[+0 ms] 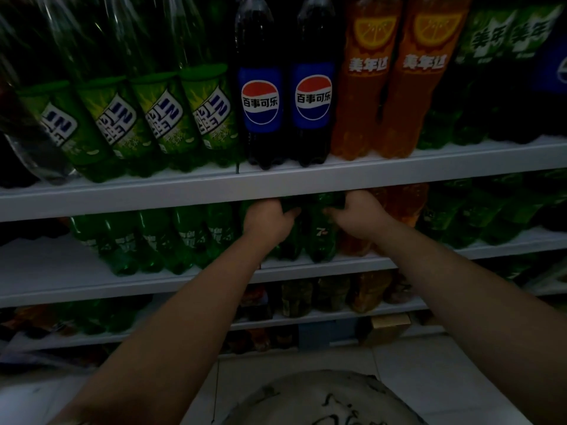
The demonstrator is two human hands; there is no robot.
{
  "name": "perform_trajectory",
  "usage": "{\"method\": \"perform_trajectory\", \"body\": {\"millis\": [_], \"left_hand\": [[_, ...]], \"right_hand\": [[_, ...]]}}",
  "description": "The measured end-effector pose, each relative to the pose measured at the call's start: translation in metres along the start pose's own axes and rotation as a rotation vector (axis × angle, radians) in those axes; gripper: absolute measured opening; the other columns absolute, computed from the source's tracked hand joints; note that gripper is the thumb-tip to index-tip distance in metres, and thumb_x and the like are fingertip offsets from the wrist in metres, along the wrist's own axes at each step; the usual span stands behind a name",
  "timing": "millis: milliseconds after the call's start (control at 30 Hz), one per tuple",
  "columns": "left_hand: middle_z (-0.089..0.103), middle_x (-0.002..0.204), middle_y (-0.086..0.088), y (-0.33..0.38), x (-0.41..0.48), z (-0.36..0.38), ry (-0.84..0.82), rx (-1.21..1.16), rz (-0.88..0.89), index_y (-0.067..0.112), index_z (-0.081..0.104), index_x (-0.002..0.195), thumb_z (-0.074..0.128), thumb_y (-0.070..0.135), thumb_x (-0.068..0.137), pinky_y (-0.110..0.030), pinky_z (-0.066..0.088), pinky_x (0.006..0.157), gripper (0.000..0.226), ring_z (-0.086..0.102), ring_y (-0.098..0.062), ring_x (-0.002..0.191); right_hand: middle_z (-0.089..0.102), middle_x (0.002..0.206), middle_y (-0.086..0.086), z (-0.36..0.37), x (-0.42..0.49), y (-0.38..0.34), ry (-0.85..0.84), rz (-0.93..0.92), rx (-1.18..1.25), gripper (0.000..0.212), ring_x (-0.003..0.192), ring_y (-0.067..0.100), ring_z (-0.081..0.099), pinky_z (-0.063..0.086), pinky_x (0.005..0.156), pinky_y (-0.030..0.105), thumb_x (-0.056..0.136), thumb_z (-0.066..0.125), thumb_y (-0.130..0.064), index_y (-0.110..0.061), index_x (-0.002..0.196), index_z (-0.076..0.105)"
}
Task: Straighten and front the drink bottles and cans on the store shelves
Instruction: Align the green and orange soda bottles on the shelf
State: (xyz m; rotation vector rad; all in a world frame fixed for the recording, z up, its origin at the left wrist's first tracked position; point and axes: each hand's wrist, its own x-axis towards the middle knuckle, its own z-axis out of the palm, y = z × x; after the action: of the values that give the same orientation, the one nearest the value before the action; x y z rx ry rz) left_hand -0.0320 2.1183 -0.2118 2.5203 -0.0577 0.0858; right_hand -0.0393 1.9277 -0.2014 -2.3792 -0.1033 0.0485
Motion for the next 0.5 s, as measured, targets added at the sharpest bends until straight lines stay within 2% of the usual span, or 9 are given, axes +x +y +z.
{"method": "perform_trajectory", "body": {"millis": [67,100,167,233,333,400,500], "left_hand": [[0.061,0.071,-0.008,0.0,0.0,-0.002,-0.028,0.048,-0.003,0.01,0.06,0.078,0.058,0.047,0.086,-0.031,0.052,0.061,0.038,0.06,-0.025,0.069],[0.057,0.063,-0.005,0.002,-0.001,-0.001,-0.009,0.073,-0.002,0.012,0.056,0.067,0.058,0.049,0.084,-0.028,0.048,0.054,0.04,0.058,-0.024,0.063],[0.05,0.055,0.001,0.008,-0.005,0.003,0.088,0.064,-0.027,0.016,0.048,0.059,0.061,0.055,0.079,-0.021,0.036,0.044,0.046,0.052,-0.018,0.052],[0.046,0.054,0.005,0.015,-0.009,0.008,0.174,0.015,-0.076,0.022,0.042,0.059,0.065,0.064,0.072,-0.018,0.028,0.041,0.05,0.044,-0.008,0.047],[0.044,0.054,0.008,0.021,-0.009,0.013,0.221,-0.062,-0.138,0.023,0.043,0.061,0.07,0.065,0.067,-0.017,0.023,0.04,0.051,0.039,-0.003,0.046],[0.045,0.057,0.009,0.019,-0.006,0.014,0.225,-0.109,-0.141,0.02,0.049,0.069,0.071,0.061,0.07,-0.017,0.025,0.041,0.046,0.043,-0.007,0.049],[0.056,0.07,0.004,0.01,-0.001,0.007,0.105,-0.142,-0.105,0.02,0.058,0.085,0.069,0.055,0.075,-0.022,0.041,0.054,0.038,0.053,-0.013,0.063]], "right_hand": [[0.064,0.101,0.007,0.001,0.0,-0.001,0.046,-0.017,-0.027,0.046,0.092,0.022,0.061,0.053,0.078,0.032,0.081,0.069,-0.038,-0.014,0.119,0.057],[0.065,0.099,0.007,0.003,-0.002,-0.001,0.099,-0.045,-0.082,0.049,0.09,0.022,0.061,0.052,0.075,0.031,0.079,0.071,-0.041,-0.012,0.117,0.058],[0.064,0.093,0.008,0.005,-0.006,-0.002,0.224,-0.106,-0.177,0.056,0.086,0.023,0.061,0.048,0.068,0.027,0.075,0.074,-0.045,-0.008,0.115,0.058],[0.064,0.092,0.01,0.004,-0.008,-0.002,0.287,-0.142,-0.215,0.054,0.085,0.025,0.062,0.049,0.067,0.029,0.076,0.072,-0.045,-0.007,0.112,0.059],[0.064,0.083,0.009,0.002,-0.007,-0.001,0.152,-0.139,-0.237,0.035,0.08,0.026,0.063,0.051,0.066,0.032,0.084,0.061,-0.041,-0.01,0.099,0.062],[0.065,0.095,0.011,0.001,-0.005,0.001,0.05,-0.116,-0.16,0.034,0.09,0.026,0.062,0.053,0.078,0.037,0.086,0.06,-0.035,-0.01,0.109,0.059],[0.062,0.113,0.012,-0.003,-0.003,0.001,0.062,-0.114,-0.136,0.052,0.103,0.027,0.058,0.05,0.088,0.038,0.084,0.066,-0.036,-0.012,0.127,0.05]]}}
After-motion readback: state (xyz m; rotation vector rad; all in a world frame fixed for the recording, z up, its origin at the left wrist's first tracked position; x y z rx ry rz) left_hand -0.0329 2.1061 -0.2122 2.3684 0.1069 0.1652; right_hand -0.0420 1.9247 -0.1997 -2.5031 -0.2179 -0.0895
